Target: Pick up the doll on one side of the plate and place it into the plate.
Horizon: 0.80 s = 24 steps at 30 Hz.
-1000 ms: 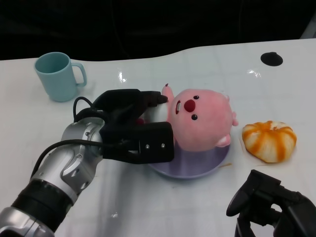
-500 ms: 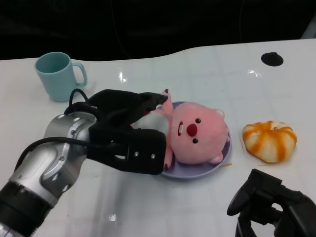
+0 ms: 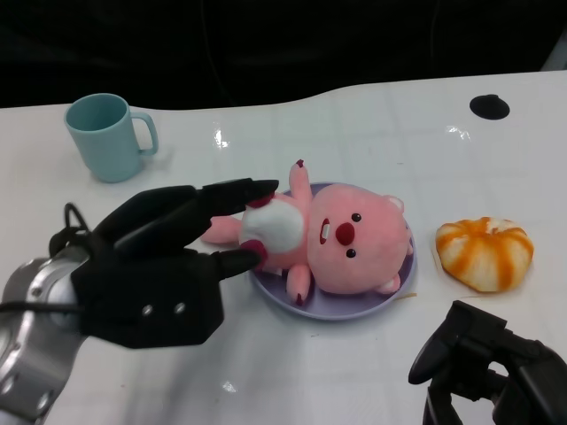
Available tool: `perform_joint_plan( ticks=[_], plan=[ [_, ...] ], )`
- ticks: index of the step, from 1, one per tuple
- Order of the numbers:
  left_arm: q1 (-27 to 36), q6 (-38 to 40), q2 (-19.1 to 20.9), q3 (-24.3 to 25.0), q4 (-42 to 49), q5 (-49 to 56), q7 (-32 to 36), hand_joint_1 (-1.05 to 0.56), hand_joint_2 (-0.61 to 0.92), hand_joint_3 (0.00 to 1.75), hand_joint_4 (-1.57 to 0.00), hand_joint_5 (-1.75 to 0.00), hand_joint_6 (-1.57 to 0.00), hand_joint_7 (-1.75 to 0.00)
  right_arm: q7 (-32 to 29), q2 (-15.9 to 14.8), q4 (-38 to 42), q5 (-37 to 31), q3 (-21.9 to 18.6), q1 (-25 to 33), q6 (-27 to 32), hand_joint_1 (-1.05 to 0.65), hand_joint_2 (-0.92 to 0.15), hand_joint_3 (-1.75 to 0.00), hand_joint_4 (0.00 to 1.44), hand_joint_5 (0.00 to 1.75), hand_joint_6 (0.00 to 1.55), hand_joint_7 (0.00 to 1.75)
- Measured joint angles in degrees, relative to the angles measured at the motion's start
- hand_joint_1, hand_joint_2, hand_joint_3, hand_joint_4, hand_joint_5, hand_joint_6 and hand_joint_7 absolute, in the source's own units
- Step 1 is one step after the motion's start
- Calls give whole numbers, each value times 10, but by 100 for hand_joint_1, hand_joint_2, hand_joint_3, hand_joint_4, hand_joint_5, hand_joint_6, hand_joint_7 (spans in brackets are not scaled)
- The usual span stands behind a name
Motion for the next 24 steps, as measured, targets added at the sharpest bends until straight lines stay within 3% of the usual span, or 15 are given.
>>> perform_joint_plan(
  ticks=[6,10,15,19,22,24],
  plan=[
    [79,-31,0,50,-56,-73,5,-70,92,46,-48,-26,-41,-10,0,-1,1,-2,0,0,1,9,-43,-138,72,175,60,156],
    [124,-31,-10,74,-78,-127,5,-63,92,38,-43,-79,-60,-9,-1,-1,1,-3,0,-1,2,8,-43,-137,72,175,60,155],
    [180,-20,-43,94,-110,-204,5,-59,92,37,-42,-121,-69,-20,-1,0,1,-3,0,-2,4,9,-43,-138,73,175,60,155],
    [226,41,-73,104,-157,-292,4,-56,92,40,-36,-153,-40,-105,-1,0,6,-3,1,-6,4,10,-43,-138,72,175,60,155],
    [254,102,-80,114,-196,-334,5,-53,92,45,-29,-166,-31,-131,-1,0,7,-3,1,-8,4,10,-43,-138,72,175,60,155],
    [270,142,-85,121,-217,-362,6,-52,92,45,-26,-170,-29,-135,-1,0,8,-3,1,-9,4,10,-44,-138,72,175,60,155]
  ],
)
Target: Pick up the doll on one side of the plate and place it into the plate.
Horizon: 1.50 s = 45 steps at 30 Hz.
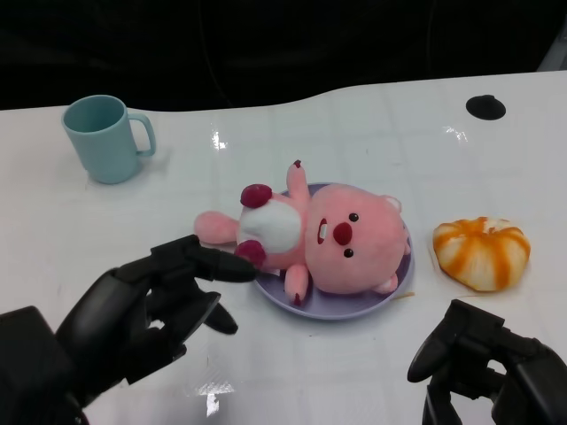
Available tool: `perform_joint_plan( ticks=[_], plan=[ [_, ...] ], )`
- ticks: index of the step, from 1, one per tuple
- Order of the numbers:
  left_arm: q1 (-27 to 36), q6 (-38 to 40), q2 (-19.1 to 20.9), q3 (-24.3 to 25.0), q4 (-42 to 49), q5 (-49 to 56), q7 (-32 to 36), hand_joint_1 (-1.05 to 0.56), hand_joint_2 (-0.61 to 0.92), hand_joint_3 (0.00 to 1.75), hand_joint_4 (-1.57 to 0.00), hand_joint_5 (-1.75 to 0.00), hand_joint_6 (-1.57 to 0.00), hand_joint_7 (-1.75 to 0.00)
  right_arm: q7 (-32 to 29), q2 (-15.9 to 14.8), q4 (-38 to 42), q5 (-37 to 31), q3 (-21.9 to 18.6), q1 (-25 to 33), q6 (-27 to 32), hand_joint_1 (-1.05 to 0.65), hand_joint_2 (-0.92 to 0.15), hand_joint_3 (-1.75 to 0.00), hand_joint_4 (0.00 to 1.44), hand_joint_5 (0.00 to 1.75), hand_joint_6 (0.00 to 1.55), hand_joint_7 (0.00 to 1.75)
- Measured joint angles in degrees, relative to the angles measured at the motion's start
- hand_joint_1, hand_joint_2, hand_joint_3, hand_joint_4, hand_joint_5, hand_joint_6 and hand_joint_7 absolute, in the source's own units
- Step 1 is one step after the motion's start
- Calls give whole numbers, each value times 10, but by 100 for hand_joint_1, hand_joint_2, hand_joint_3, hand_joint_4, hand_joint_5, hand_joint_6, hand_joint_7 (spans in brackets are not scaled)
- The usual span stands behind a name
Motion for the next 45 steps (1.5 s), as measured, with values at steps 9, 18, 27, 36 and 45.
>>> perform_joint_plan(
  ticks=[9,18,27,36,45],
  plan=[
    [52,108,-30,34,-48,-86,26,-33,85,55,-39,-168,-39,-137,1,0,3,1,0,-1,-3,12,-44,-138,72,175,60,155],
    [68,147,-42,39,-64,-100,47,-14,56,128,-64,-163,-60,-139,6,0,5,4,-5,-1,-4,10,-44,-137,72,175,59,155],
    [61,227,-51,55,-51,-138,68,-13,68,112,-76,-175,-60,-162,9,-1,5,7,-7,2,-4,10,-43,-138,72,175,59,155],
    [33,264,-39,70,-11,-171,52,-14,68,109,-78,-175,-55,-174,10,-1,17,8,-7,4,-13,14,-42,-141,72,175,60,156],
    [30,266,-38,74,-4,-171,44,-15,64,113,-80,-175,-57,-175,10,0,30,8,-6,6,-27,17,-43,-141,74,175,61,156]
  ],
)
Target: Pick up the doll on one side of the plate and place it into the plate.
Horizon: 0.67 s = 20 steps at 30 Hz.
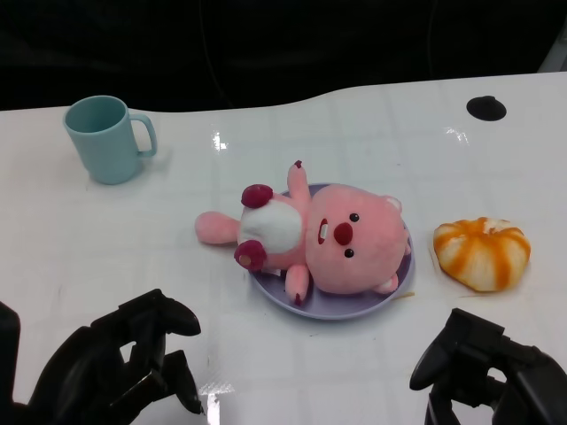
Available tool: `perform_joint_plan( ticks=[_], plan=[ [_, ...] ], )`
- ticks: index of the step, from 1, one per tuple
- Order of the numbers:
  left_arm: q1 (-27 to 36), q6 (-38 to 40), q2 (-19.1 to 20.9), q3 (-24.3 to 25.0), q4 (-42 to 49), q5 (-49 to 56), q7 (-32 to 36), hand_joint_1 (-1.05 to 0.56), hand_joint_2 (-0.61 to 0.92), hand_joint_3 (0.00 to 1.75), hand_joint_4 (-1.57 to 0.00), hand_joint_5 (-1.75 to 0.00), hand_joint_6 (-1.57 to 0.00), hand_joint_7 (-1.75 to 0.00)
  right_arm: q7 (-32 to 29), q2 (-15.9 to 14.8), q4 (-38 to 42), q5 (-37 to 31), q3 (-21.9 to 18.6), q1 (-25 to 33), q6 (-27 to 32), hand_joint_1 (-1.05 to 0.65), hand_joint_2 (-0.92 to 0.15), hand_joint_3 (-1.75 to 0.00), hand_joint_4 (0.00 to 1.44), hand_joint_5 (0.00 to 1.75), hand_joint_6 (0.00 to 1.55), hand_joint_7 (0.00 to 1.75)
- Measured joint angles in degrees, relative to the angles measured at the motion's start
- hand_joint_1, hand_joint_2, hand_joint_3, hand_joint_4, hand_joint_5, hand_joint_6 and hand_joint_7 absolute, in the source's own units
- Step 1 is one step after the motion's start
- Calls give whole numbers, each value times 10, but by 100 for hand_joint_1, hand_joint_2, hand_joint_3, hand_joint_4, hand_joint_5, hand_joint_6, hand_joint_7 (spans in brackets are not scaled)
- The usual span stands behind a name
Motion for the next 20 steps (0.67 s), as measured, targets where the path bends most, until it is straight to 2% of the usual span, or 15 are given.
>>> perform_joint_plan(
  ticks=[20],
  plan=[
    [0,1,0,1,0,1,-8,-19,61,115,-78,-175,-56,-173,-2,1,2,-5,-1,-1,-8,16,-42,-144,75,175,61,157]
  ],
)
